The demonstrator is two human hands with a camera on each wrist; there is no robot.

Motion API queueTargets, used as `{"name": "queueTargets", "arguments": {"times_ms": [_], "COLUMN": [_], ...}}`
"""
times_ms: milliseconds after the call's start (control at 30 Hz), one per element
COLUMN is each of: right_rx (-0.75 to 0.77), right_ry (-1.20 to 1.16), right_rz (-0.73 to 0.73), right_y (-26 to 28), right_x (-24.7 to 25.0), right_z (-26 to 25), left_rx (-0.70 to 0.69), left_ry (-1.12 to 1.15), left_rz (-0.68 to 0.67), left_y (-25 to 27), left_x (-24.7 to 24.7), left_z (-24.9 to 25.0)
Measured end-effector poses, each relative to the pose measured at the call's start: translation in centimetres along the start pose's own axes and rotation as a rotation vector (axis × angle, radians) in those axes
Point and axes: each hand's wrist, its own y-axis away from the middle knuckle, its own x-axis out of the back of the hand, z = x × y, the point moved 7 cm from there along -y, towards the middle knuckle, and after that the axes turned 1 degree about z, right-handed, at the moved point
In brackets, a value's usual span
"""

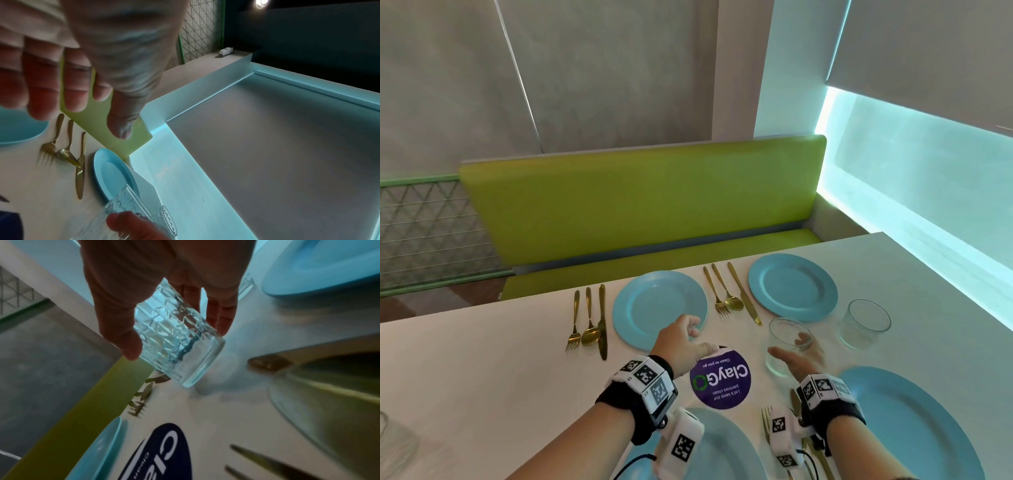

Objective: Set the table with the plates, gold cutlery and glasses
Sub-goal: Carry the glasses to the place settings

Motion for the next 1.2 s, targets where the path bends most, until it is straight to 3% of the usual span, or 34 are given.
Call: {"name": "queueTargets", "arguments": {"times_ms": [500, 733, 833, 967, 1200], "right_rx": [0.01, -0.032, 0.026, 0.23, 0.477], "right_ry": [0.072, 0.131, 0.17, 0.174, 0.21], "right_rz": [0.051, 0.123, 0.256, 0.344, 0.195], "right_y": [-0.4, 1.6, 4.1, 9.8, 22.8], "right_x": [1.1, 2.0, 2.6, 1.8, -9.5], "right_z": [1.6, -0.3, -2.5, -8.1, -14.0], "left_rx": [0.014, 0.003, -0.007, 0.0, 0.061], "left_ry": [0.027, 0.049, 0.069, 0.103, 0.162], "left_rz": [0.028, 0.049, 0.064, 0.085, 0.134], "left_y": [1.3, 3.1, 4.5, 6.7, 11.8], "left_x": [0.5, 2.5, 3.8, 6.5, 13.6], "left_z": [-1.4, -2.9, -4.0, -6.7, -15.8]}}
